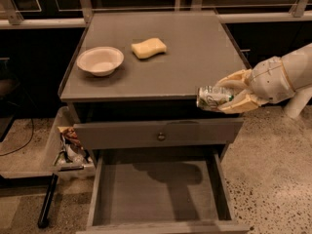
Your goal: Place 7up can into middle drawer
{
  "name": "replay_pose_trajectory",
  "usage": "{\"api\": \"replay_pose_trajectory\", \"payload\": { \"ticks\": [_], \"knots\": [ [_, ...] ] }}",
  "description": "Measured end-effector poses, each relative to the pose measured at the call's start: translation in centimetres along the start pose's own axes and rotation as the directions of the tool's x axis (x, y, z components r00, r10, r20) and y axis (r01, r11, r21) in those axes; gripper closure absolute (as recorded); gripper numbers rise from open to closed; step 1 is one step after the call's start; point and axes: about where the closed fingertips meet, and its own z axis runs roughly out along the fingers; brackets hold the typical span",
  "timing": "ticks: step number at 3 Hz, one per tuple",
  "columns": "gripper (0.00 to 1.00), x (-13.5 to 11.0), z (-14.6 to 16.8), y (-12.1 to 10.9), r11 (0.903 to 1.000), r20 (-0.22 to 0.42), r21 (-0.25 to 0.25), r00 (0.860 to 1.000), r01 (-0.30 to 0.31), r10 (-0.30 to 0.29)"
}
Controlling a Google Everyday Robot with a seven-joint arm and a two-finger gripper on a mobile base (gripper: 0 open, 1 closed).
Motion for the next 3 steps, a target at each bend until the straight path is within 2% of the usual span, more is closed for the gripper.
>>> {"api": "replay_pose_trajectory", "payload": {
  "ticks": [1, 2, 3],
  "knots": [
    [1.0, -0.7, 0.6, -0.2, 0.9994, -0.023, 0.011, 0.999, 0.032, -0.032],
    [1.0, 1.4, 4.7, 1.2, 1.0, -0.068, 0.0, 0.998, 0.005, -0.005],
    [1.0, 5.1, 10.0, 4.2, 0.999, -0.072, -0.03, 0.997, -0.033, 0.031]
  ]
}}
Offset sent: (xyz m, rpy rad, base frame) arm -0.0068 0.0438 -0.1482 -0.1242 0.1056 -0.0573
